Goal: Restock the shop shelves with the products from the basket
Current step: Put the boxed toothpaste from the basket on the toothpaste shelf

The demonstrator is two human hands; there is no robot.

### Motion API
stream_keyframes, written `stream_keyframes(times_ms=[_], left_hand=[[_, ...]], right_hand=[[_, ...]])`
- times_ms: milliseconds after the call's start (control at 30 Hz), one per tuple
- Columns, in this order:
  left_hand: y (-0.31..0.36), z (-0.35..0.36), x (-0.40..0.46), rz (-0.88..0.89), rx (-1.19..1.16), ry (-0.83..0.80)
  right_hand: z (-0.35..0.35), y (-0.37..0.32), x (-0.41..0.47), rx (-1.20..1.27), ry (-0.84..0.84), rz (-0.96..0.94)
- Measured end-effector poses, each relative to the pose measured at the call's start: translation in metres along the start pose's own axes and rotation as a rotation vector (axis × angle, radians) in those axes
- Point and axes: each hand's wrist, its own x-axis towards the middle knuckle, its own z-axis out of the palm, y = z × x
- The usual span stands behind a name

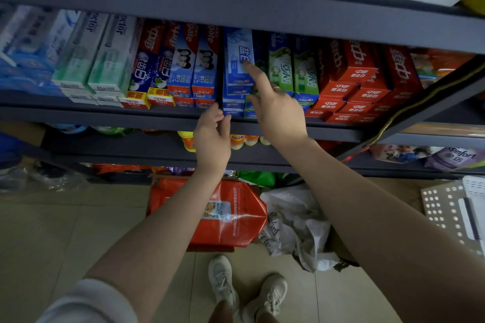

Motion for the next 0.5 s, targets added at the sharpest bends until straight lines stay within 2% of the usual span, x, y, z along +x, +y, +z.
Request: stream_keyframes(times_ms=[100, 233, 500], left_hand=[[0.003, 0.003, 0.011, 0.058, 0.08, -0.006], [0.007, 0.002, 0.021, 0.103, 0.151, 0.002], [0.008, -0.008, 0.029, 0.22, 0.239, -0.004]], right_hand=[[-0.003, -0.002, 0.007, -0.061, 0.021, 0.006], [-0.007, -0.007, 0.019, -0.163, -0.1, 0.038], [0.003, -0.016, 0.013, -0.163, -0.083, 0.09]])
